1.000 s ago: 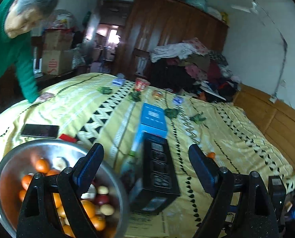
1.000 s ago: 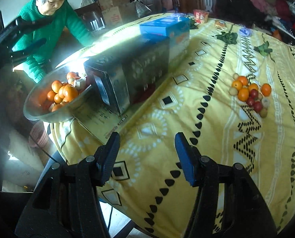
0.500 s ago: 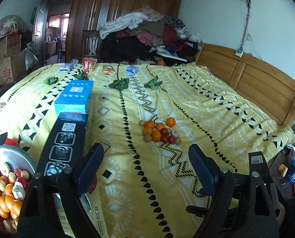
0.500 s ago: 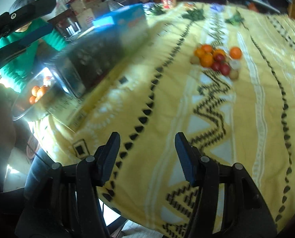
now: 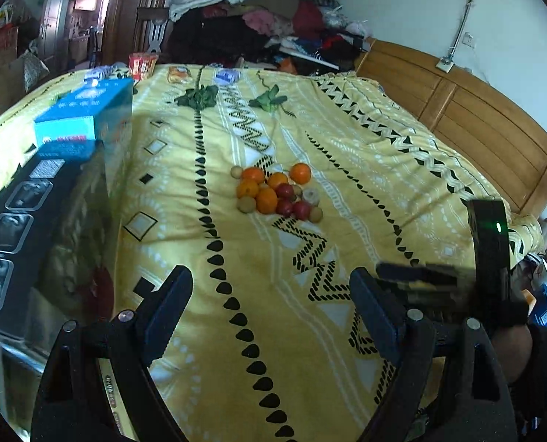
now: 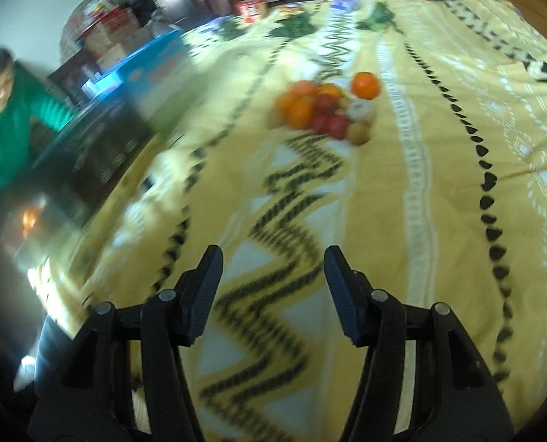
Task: Organize fruits
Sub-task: 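Withdraw both open grippers from the steel bowl back to the fruit pile, then grasp a brown kiwi with the left gripper while the right gripper grasps another kiwi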
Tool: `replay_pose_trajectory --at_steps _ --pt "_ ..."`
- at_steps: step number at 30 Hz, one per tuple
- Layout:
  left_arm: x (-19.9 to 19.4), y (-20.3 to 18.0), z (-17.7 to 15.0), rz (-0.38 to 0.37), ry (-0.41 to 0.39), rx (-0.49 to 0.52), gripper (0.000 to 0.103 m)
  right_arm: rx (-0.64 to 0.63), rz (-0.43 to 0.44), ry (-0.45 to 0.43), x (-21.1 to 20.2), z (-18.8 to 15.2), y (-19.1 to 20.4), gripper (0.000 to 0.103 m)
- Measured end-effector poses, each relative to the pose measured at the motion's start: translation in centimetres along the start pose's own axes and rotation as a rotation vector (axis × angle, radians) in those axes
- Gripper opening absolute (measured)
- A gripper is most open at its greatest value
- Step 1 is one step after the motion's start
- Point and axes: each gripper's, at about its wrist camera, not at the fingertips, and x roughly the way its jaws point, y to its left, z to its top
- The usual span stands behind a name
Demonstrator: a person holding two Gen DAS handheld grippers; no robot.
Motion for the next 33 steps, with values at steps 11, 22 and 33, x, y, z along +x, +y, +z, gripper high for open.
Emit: replay_pose_trajectory --at_steps 11,22,33 --pt "5.2 1.2 1.6 0.014 0.043 -0.050 0.088 -0.048 -0.127 0.008 8.2 7.6 -4.8 0.044" --pt "14.4 3.0 4.8 0.076 0.096 -0.108 0.079 -0.042 -0.056 0.019 9.9 7.4 -6.5 0.029" --pt "22.0 2.8 6.0 0.069 0.189 -0.029 0.060 0.070 0.049 -0.035 9.0 6.3 -8.7 0.027"
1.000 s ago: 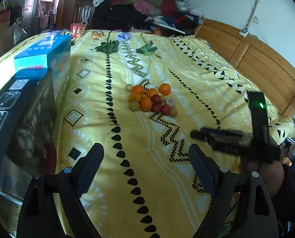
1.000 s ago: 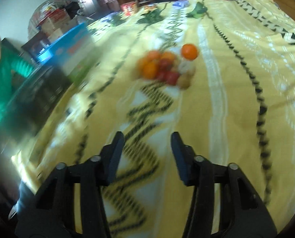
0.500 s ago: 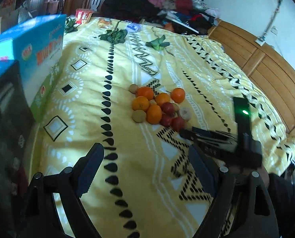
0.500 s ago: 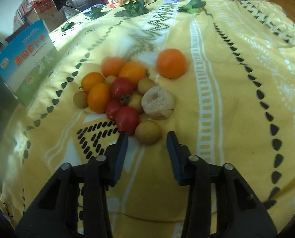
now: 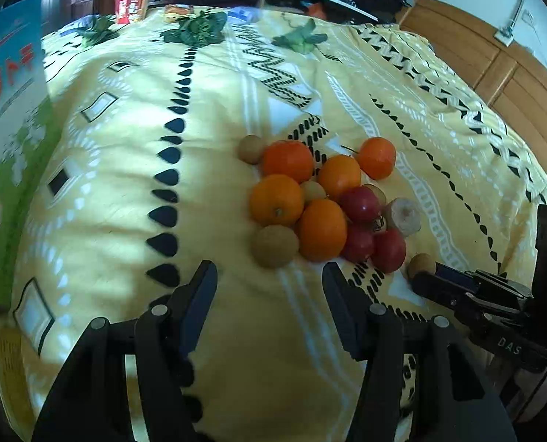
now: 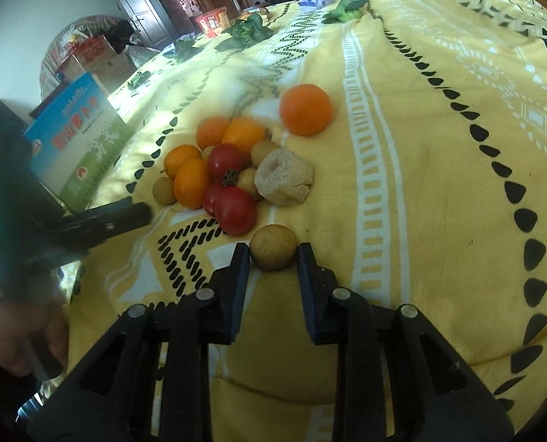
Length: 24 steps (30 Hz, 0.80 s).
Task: Organize fruits
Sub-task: 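Grasp a brown kiwi with the left gripper while the right gripper grasps another kiwi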
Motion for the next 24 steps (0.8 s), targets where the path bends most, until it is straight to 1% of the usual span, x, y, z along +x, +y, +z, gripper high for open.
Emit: replay_pose_trajectory --at_steps 2,3,5,8,10,11,13,17,19,20,24 --pt "0.5 -0.5 0.4 0.006 -0.002 0.022 0.059 0.007 0.010 -0.003 0.1 -0.1 -0.2 0.027" --pt "0.8 -0.7 0.5 0.007 -0.002 0.030 0.054 0.012 0.016 -0.005 0.1 -0.1 -0.3 0.027" --pt "1.1 -0.7 0.6 -0.011 0.000 0.038 0.050 0.018 0.025 -0.010 0.0 -0.2 -0.5 0.027" --pt "1.1 -0.7 0.4 -0.034 -0.007 0.049 0.039 0.021 0.031 -0.014 0.0 -0.3 -0.6 0.027" --pt "1.0 -0.7 0.3 -0.028 -0.011 0.048 0.033 0.024 0.035 -0.016 0.0 -0.4 -0.7 0.027" --pt "0.9 -0.5 0.3 -0.024 -0.012 0.042 0.025 0.024 0.035 -0.017 0.0 -0.4 -0.7 0.027" --pt "0.6 -0.1 0.1 -0.031 -0.012 0.031 0.025 0.025 0.036 -0.017 0.0 -0.4 -0.7 0.027" --pt "0.6 0.1 -0.1 -0.016 -0.006 0.029 0.025 0.026 0.038 -0.018 0.0 -0.4 -0.7 0.027" --pt "0.9 0.1 0.0 -0.016 -0.009 0.027 0.029 0.027 0.039 -0.017 0.0 -0.4 -0.7 0.028" --pt "1.2 0.1 0.0 -0.016 -0.004 0.028 0.033 0.029 0.041 -0.017 0.0 -0.4 -0.8 0.028" --pt "1.6 0.1 0.4 -0.006 -0.007 0.022 0.033 0.031 0.041 -0.014 0.1 -0.4 -0.9 0.027"
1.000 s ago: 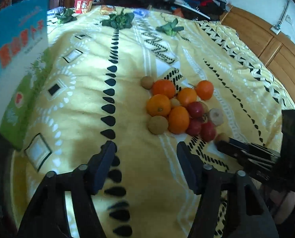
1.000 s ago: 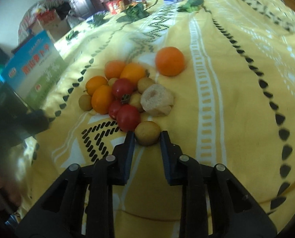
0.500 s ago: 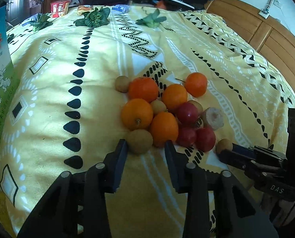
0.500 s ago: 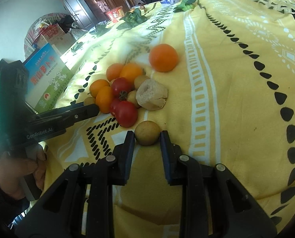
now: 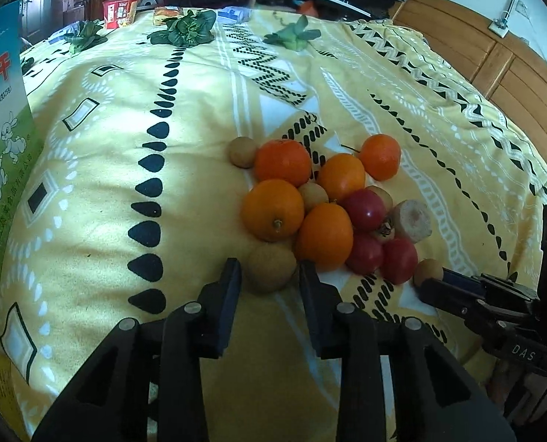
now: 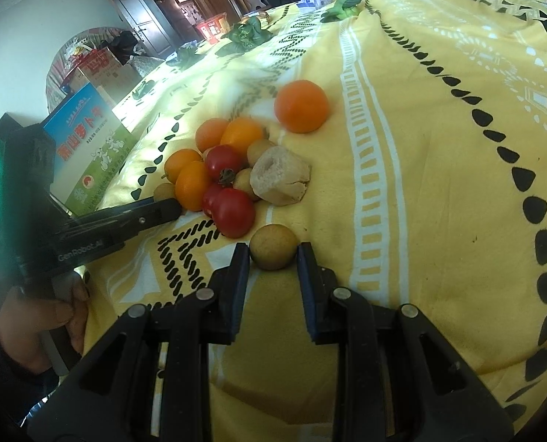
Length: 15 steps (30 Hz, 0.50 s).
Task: Organize fruits
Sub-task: 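Grasp a brown kiwi with the left gripper while the right gripper grasps another kiwi, then carry both kiwis over the steel bowl and open both grippers to drop them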
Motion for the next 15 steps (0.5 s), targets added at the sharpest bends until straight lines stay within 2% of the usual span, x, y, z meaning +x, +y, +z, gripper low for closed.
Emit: replay_pose_trajectory --at_steps 3,5,7,10,15 --pt "0.1 0.1 0.1 0.002 0.001 0.001 0.032 -0.004 -0.006 -0.002 0.0 0.0 0.1 0.027" --pt "-0.2 0.1 0.1 0.006 -0.002 0.003 0.026 -0.009 -0.011 -0.006 -0.1 0.0 0.2 0.027" --pt "-1.0 0.1 0.0 0.001 -0.018 -0.006 0.026 -0.013 -0.015 -0.012 -0.3 -0.1 0.4 0.027" --pt "-3.9 -0.2 -0.3 -0.013 -0.062 -0.019 0.026 -0.020 -0.030 -0.030 -0.8 -0.1 0.7 0.027" --pt "-11.9 -0.9 -0.9 -0.025 -0.160 -0.016 0.026 -0.050 -0.045 -0.041 -2.2 0.0 2.1 0.027"
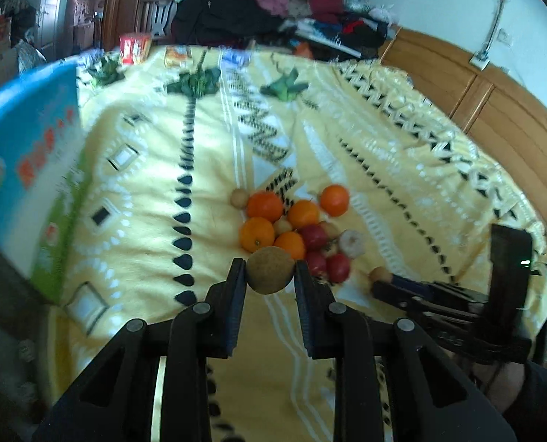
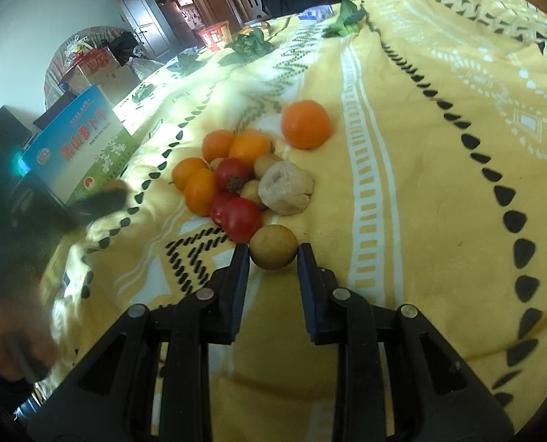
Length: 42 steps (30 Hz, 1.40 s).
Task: Organize fruits
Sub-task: 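Carry both kiwis over the steel bowl and open both grippers to drop them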
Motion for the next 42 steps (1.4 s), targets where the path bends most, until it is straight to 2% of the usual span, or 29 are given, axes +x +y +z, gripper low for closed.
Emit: replay_pose_trajectory --at_steps 6,11,16,21,27,33,38,42 --pt "-11.5 1.2 0.6 0.035 -0.165 -0.026 0.026 -0.043 0.029 -0.033 -3.6 0.3 3.7 0.027" --pt "-20.0 4.2 0.3 0.094 -0.290 -0.094 0.026 -0.138 0.079 -0.073 -6.3 1.4 9.7 0.027" --pt "-26.5 8.1 -1.1 0.174 -0.376 -0.161 0.026 -0.238 0.162 -0.126 -9.2 2.7 16.9 0.027" --pt "-31.7 12.8 -4.0 0.256 -0.434 -0.245 0.026 -0.340 0.242 -0.145 -10.7 3.1 24.1 0.027" --pt "-35.2 18.1 -7.5 0.325 -0.453 -0.346 0.026 -0.443 0.331 -0.125 -10.6 2.0 31.3 0.027" --pt "-35.5 21.5 -10.1 0.360 -0.411 -0.397 0.026 -0.537 0.417 -0.096 -9.8 0.6 38.3 0.027" --pt "-35.2 23.1 -11.7 0.370 -0.378 -0.413 0.026 -0.574 0.445 -0.026 -7.9 -0.7 42.0 0.027" --pt "-34.5 23.9 -12.5 0.371 -0.344 -0.427 0.026 -0.581 0.447 0.037 -6.1 -1.8 43.3 0.027"
